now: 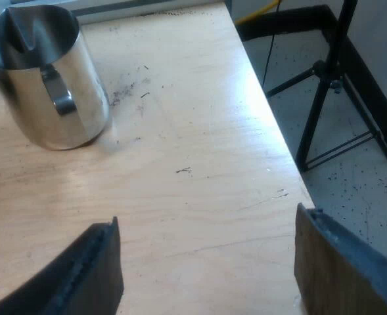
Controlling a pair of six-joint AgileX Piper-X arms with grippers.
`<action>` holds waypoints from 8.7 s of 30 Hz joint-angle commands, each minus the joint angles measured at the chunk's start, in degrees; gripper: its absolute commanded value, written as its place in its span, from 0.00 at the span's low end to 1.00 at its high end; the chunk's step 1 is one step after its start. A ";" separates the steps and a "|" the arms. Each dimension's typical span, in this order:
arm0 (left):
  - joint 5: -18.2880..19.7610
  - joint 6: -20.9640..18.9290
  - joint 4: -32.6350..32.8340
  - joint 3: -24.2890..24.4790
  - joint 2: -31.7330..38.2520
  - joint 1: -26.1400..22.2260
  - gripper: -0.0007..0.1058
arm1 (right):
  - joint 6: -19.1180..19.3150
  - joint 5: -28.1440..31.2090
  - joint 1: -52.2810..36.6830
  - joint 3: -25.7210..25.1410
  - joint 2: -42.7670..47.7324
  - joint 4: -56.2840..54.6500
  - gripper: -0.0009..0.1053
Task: Put the handle in the coffee machine
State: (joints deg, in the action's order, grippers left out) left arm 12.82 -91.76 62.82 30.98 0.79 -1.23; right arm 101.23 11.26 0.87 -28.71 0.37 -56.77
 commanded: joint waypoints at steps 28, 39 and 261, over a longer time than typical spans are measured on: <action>8.52 2.14 -0.12 4.47 -2.83 -1.11 0.64 | 4.30 -9.74 -0.02 -5.57 -4.82 -1.41 0.57; 15.06 9.87 -0.12 5.09 -14.69 4.68 0.77 | 7.00 -21.16 -0.02 -17.18 -25.04 -14.45 0.57; 15.65 24.31 3.03 9.33 -35.29 18.07 0.77 | -12.68 -18.99 51.32 -49.62 -102.09 8.41 0.01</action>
State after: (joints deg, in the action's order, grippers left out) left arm 27.77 -67.88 65.85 40.13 -34.59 16.66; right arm 89.14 -7.19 52.31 -77.78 -103.91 -47.89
